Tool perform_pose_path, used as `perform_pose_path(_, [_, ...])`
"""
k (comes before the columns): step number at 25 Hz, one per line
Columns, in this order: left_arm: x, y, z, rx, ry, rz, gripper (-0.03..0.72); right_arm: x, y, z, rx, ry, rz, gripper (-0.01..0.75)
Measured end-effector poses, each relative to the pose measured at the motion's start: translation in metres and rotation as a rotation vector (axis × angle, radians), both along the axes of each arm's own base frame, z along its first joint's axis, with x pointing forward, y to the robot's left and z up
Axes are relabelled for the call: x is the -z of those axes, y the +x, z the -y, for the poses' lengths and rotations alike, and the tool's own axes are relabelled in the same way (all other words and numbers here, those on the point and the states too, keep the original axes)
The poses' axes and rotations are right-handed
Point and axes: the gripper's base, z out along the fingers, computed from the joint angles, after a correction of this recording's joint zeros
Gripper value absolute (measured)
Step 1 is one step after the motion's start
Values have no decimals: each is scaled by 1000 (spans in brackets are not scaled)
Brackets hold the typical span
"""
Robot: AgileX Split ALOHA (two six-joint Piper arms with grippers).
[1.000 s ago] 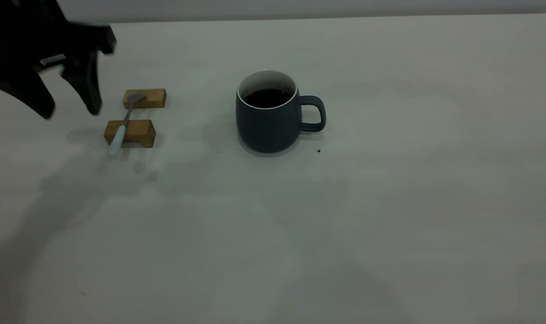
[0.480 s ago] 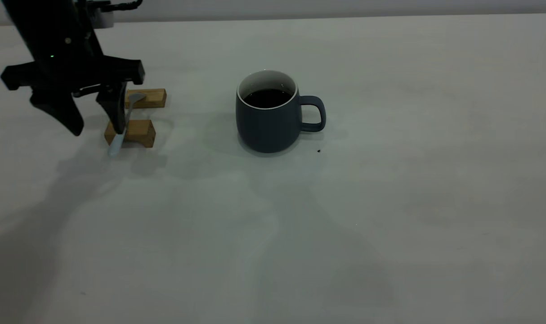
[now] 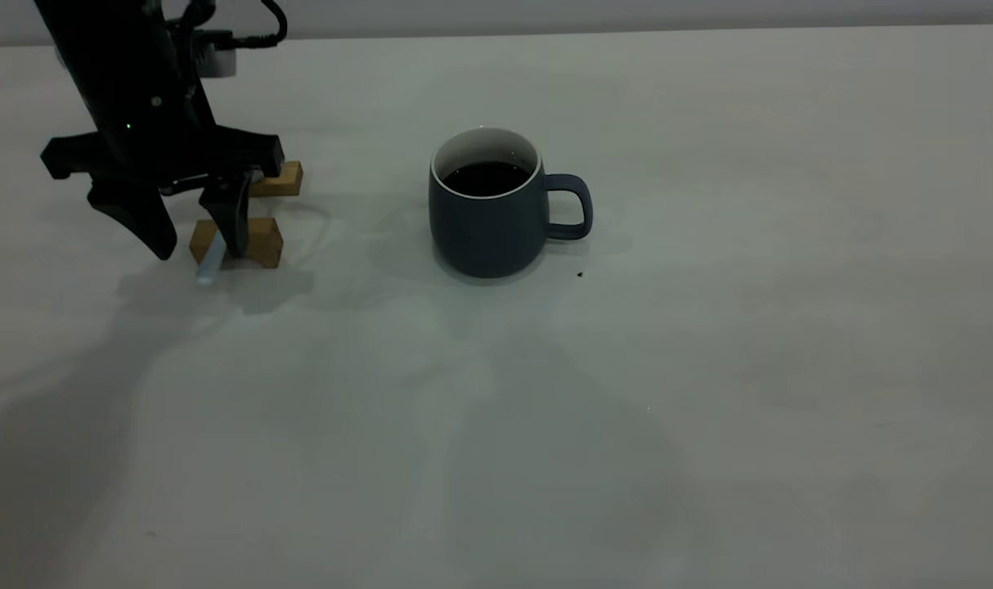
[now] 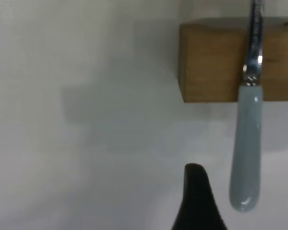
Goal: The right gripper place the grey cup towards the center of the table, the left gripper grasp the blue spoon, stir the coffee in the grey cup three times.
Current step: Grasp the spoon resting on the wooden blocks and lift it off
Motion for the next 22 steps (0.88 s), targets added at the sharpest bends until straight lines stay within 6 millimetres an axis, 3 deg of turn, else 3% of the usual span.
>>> perform_pose_path(13, [27, 10, 1, 0, -5, 16, 593, 0, 0, 0, 0, 0, 0, 511])
perform_pose_path(22, [32, 10, 1, -2, -1, -3, 593, 0, 0, 0, 0, 0, 0, 511])
